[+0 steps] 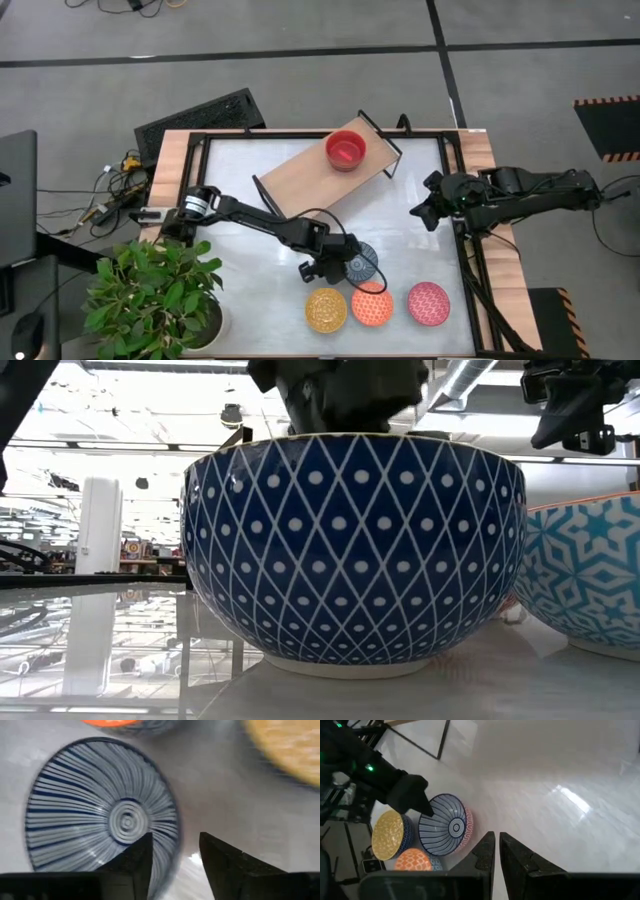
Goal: Place and stack bowls onto a shelf
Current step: Put the patterned blue bowl on the shelf
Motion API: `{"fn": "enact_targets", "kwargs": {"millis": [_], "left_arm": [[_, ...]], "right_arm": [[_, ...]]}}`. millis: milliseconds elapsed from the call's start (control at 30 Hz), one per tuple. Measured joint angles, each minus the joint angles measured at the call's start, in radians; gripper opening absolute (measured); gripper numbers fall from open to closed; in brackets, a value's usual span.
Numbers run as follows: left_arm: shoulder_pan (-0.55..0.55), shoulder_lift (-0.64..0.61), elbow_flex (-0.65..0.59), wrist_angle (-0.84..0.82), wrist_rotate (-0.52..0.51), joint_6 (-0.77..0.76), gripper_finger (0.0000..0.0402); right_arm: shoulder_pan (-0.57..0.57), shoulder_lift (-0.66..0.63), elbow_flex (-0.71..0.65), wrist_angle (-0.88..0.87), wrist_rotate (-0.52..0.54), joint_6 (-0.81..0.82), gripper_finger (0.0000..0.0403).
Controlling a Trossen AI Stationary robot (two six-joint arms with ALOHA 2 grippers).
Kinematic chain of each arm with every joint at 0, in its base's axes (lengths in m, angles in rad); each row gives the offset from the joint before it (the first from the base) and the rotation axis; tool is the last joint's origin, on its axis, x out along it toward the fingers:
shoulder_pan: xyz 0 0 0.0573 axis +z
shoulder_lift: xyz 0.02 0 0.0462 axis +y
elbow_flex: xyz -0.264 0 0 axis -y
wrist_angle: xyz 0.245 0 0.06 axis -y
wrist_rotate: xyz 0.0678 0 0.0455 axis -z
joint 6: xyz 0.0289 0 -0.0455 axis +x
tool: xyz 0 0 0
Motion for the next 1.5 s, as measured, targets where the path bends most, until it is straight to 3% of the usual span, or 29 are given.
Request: {"fn": "enact_targets", "kwargs": {"millis": [400, 733, 1267, 1500], "left_arm": [[0.0, 0.023, 0.002, 0.009, -0.113, 0.076, 0.0012], [-0.012, 0.02, 0.018, -0.01, -0.148, 0.08, 0.0005], [0.021, 0.012, 0.54, -0.411, -0.059, -0.22, 0.0005], [0.082, 0.012, 0.666, -0.685, -0.172, -0.42, 0.0005]], "right_arm": [[0.0, 0.0, 0.0, 0.003, 0.0, 0.003, 0.0053], [0.0, 0.0, 0.0, 0.001, 0.0, 0.002, 0.0053], [-0.001, 0.0, 0.0, 0.001, 0.019, -0.027, 0.0053], [-0.001, 0.0, 0.0, 0.002, 0.039, -0.034, 0.0053]]}}
